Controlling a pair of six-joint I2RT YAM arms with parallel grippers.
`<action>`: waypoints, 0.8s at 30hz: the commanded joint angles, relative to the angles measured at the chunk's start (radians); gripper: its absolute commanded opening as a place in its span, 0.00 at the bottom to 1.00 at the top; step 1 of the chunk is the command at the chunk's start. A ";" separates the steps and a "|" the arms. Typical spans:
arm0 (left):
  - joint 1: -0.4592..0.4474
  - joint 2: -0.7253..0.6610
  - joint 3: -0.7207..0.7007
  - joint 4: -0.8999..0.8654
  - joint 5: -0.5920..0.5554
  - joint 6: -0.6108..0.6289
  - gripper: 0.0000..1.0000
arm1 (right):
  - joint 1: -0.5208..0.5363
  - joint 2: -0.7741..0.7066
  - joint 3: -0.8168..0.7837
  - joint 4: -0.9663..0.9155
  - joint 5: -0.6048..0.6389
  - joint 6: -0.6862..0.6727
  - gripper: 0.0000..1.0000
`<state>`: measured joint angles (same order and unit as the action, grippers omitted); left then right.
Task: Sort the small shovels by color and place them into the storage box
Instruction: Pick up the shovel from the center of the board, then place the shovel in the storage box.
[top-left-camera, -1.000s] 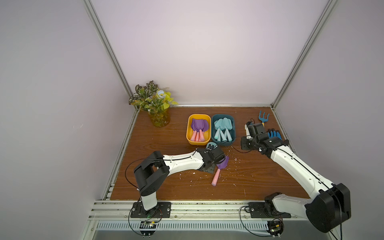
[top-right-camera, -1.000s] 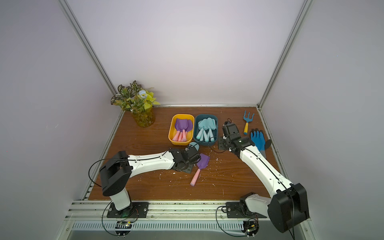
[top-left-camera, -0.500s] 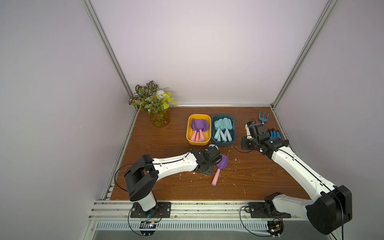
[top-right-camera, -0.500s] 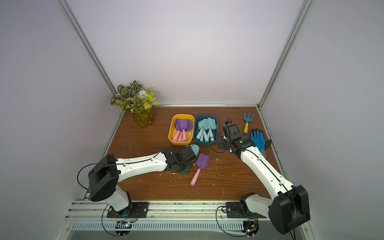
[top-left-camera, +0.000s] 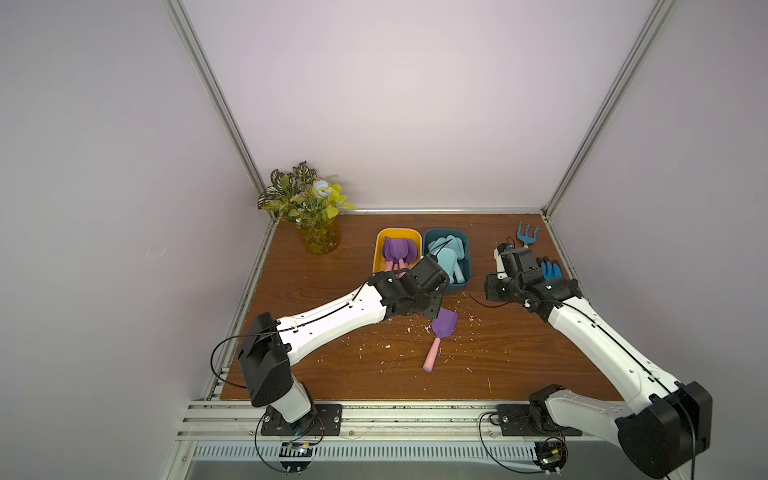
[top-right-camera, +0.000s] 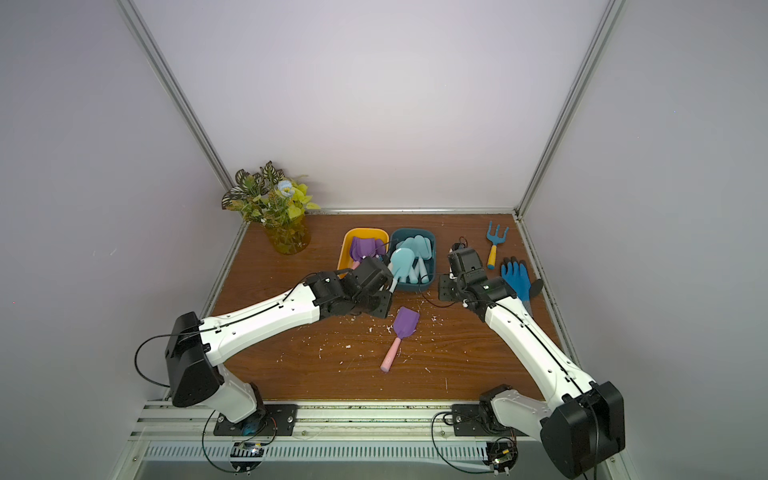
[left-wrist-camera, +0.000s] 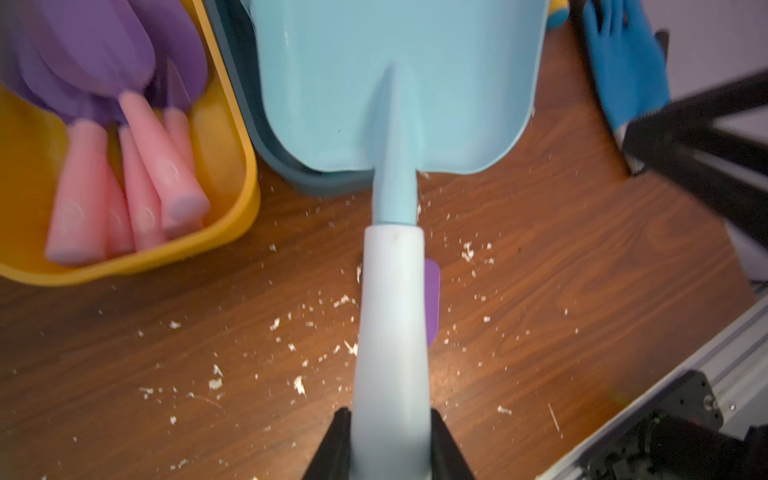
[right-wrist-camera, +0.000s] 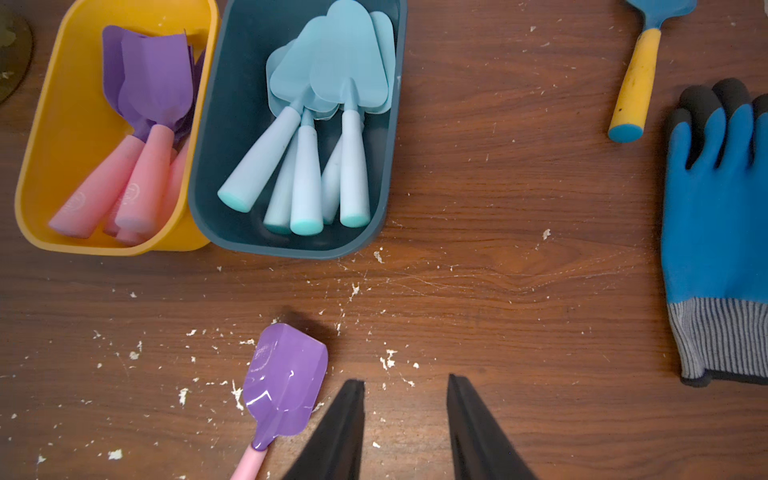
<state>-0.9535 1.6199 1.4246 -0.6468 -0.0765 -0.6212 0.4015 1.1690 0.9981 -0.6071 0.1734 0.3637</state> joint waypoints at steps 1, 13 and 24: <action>0.044 0.059 0.114 -0.004 -0.034 0.055 0.13 | -0.004 -0.028 0.027 -0.032 -0.013 0.008 0.40; 0.144 0.342 0.468 -0.033 -0.009 0.092 0.13 | -0.004 -0.053 0.019 -0.039 -0.018 0.000 0.40; 0.170 0.554 0.599 -0.033 0.043 0.060 0.13 | -0.004 -0.068 -0.008 -0.027 -0.030 0.001 0.40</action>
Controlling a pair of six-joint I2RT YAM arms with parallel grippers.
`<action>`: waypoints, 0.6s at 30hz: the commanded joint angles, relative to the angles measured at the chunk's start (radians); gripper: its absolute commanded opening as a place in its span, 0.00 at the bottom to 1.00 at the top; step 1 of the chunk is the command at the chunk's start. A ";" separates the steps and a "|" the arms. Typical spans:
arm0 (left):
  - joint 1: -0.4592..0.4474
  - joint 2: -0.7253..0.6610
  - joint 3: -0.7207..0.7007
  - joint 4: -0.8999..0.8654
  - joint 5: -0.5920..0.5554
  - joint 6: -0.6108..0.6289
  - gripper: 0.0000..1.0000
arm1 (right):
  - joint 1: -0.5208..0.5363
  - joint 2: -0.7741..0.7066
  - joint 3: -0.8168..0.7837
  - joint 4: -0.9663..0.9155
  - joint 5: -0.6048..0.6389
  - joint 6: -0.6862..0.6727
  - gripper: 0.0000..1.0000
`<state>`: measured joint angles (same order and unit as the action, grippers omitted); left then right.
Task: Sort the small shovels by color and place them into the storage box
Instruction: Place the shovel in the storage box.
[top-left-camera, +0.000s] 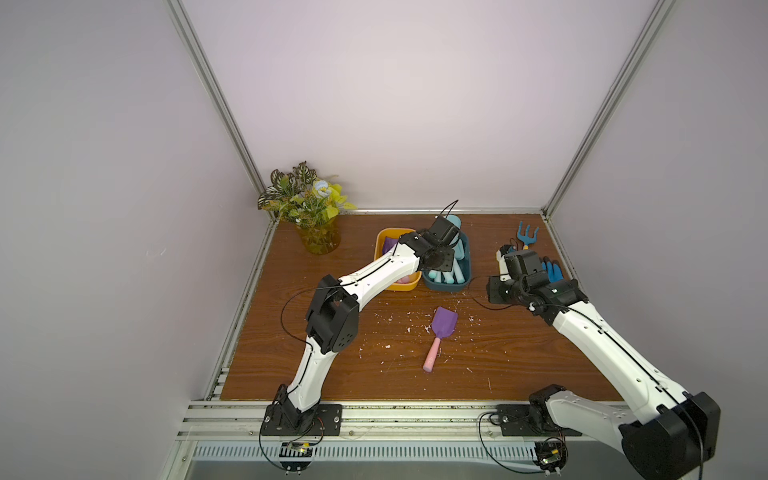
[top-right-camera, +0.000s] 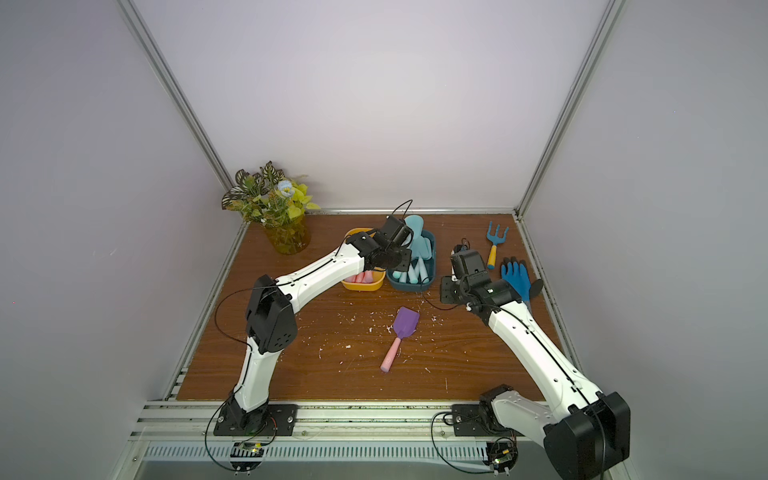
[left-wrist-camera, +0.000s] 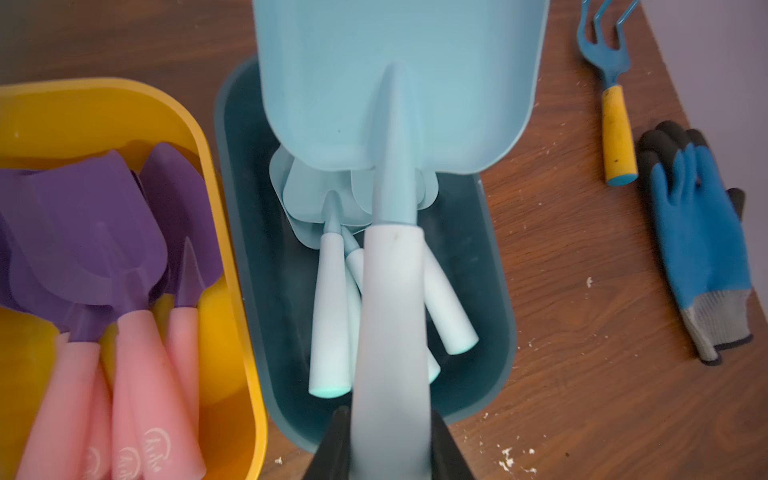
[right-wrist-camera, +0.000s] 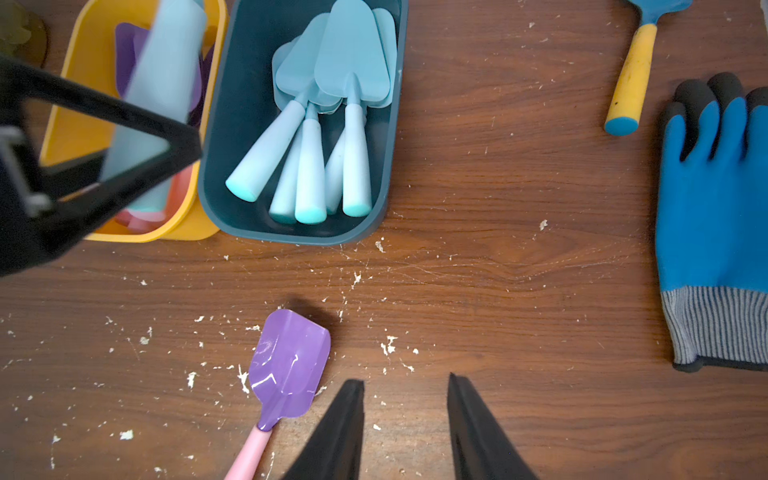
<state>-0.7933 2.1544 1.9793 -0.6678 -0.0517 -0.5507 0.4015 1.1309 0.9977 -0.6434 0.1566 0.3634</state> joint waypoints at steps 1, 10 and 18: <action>0.012 0.032 0.052 -0.012 0.023 -0.016 0.13 | -0.004 -0.029 -0.012 0.013 -0.014 0.000 0.40; 0.011 0.135 0.126 -0.010 0.060 -0.066 0.13 | -0.004 -0.034 -0.039 0.027 -0.019 -0.007 0.40; 0.019 0.167 0.112 -0.012 0.033 -0.084 0.14 | -0.004 -0.053 -0.057 0.022 -0.012 -0.018 0.40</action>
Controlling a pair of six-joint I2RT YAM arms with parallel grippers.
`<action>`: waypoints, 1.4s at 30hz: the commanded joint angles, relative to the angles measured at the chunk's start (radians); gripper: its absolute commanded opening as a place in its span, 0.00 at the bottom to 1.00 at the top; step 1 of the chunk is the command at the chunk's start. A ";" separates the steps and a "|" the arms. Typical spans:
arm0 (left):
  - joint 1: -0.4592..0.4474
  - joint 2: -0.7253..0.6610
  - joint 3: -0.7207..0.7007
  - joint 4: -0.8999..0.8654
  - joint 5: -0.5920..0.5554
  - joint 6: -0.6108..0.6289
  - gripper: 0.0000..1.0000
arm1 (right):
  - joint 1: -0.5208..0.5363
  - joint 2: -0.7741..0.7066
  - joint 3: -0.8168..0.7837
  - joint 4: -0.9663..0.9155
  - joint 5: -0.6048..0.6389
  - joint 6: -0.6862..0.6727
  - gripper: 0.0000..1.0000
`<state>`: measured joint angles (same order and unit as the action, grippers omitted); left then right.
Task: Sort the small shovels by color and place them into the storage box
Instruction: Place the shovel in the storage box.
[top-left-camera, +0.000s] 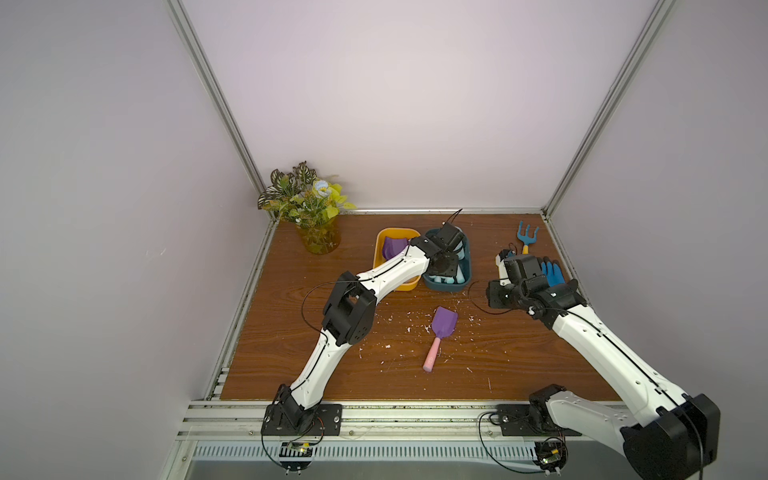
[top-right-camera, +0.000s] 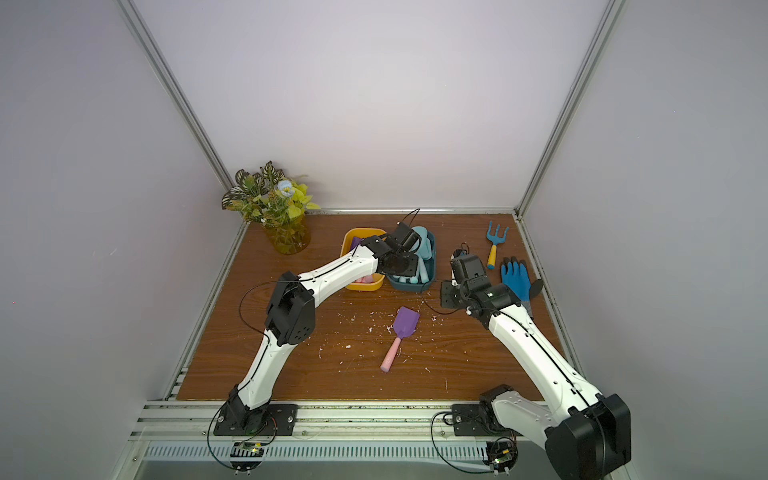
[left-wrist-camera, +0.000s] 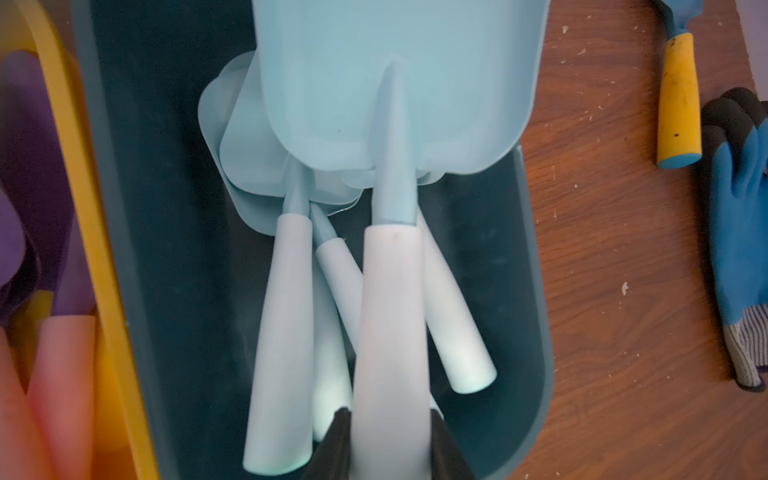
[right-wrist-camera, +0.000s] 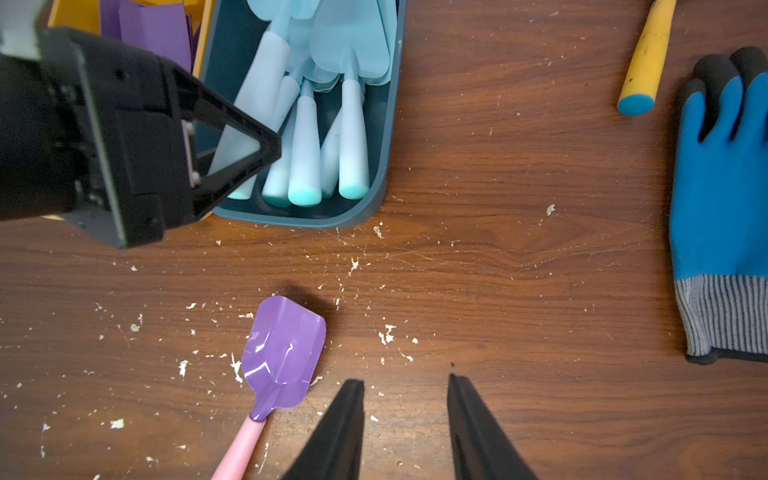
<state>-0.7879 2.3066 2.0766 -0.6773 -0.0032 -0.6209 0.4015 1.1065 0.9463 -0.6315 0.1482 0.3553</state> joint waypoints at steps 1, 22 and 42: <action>0.015 0.019 0.013 -0.002 -0.013 -0.016 0.14 | -0.004 -0.030 -0.006 0.010 -0.005 -0.011 0.40; 0.026 0.056 0.010 -0.001 0.005 -0.023 0.24 | -0.004 -0.032 -0.019 0.015 0.001 -0.014 0.40; 0.026 0.042 0.013 -0.001 0.000 -0.023 0.39 | -0.006 -0.027 -0.023 0.020 0.005 -0.015 0.40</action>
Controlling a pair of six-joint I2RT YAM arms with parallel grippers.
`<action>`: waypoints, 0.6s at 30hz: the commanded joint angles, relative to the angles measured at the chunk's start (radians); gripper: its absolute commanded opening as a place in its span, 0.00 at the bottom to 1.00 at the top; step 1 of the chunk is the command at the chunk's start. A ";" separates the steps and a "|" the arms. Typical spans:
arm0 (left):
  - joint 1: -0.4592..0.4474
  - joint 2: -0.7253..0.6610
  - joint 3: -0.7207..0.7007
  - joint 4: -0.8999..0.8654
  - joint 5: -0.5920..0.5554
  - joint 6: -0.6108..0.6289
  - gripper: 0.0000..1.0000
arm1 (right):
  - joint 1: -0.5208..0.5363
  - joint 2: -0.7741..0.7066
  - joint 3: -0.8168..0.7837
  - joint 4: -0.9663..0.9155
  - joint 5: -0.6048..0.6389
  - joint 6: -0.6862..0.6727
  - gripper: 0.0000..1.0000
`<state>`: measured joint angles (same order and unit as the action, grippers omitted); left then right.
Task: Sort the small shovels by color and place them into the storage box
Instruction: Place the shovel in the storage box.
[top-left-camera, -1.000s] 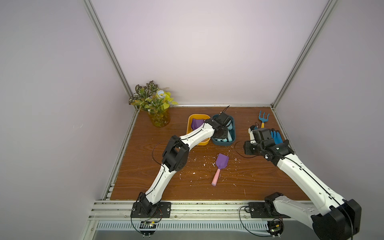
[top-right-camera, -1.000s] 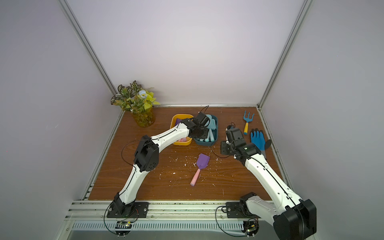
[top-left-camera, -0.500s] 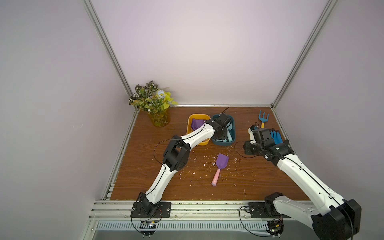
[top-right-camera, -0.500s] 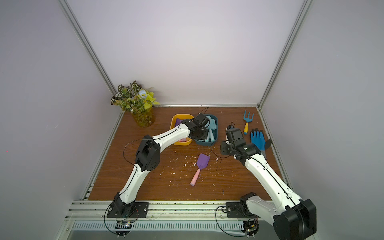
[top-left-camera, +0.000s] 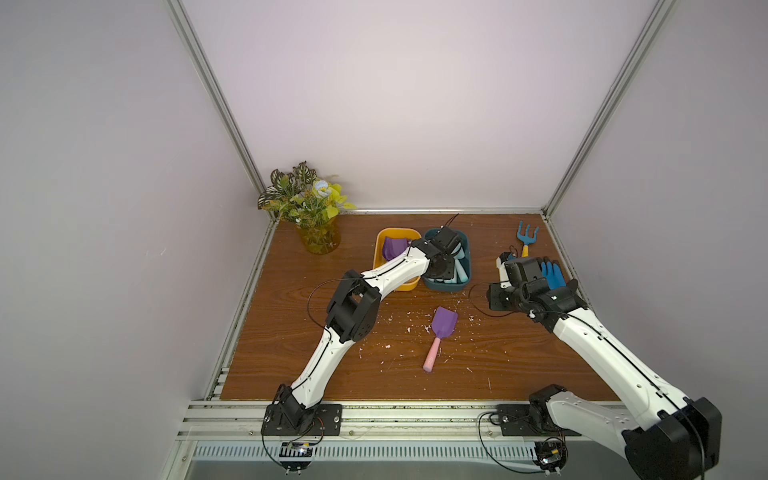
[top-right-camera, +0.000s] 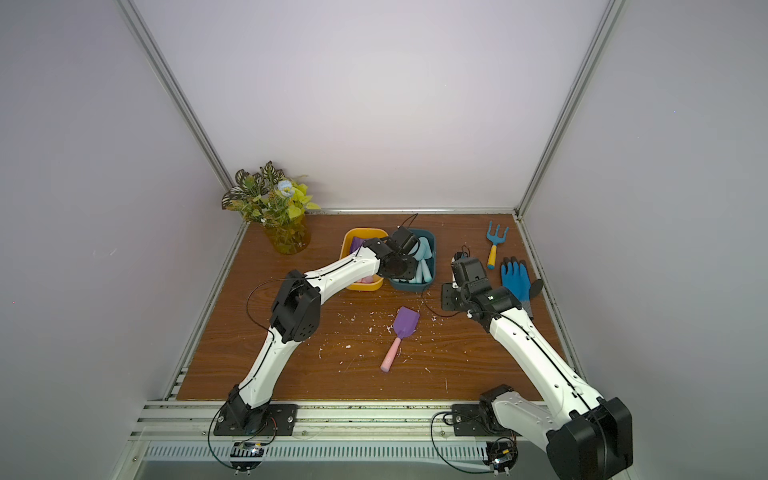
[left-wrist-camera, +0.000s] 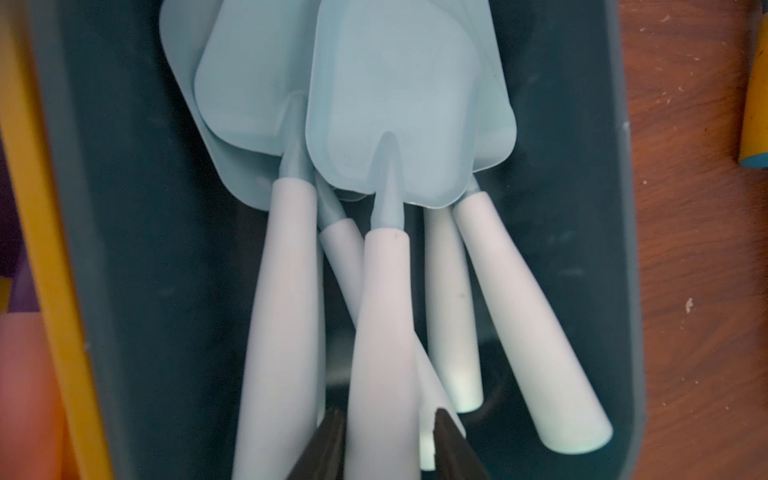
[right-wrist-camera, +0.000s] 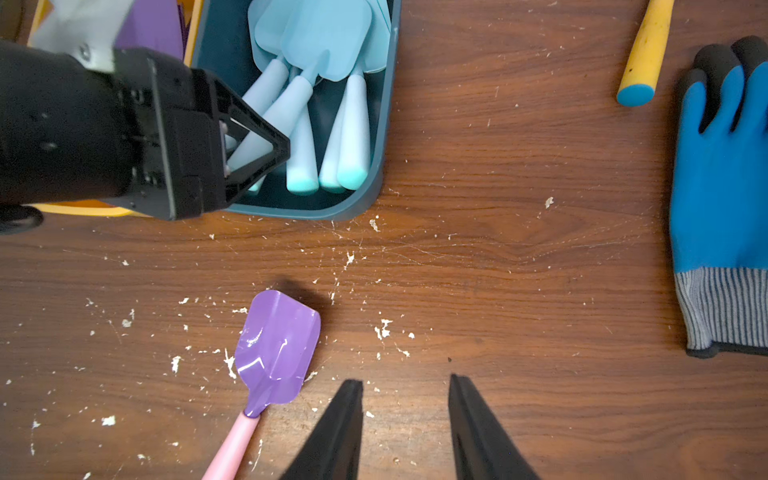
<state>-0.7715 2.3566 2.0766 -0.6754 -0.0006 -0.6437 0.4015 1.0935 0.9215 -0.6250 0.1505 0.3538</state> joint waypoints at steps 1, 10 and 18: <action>0.009 -0.009 0.015 -0.003 -0.002 -0.001 0.40 | -0.006 -0.014 0.002 0.014 0.003 -0.014 0.40; 0.005 -0.037 0.051 0.000 0.038 0.012 0.42 | -0.006 -0.006 0.010 0.013 0.000 -0.009 0.41; -0.008 -0.002 0.078 0.002 0.137 0.010 0.43 | -0.006 0.005 0.026 0.013 -0.007 0.002 0.41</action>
<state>-0.7719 2.3566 2.1319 -0.6682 0.0830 -0.6426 0.4015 1.0954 0.9215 -0.6247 0.1501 0.3550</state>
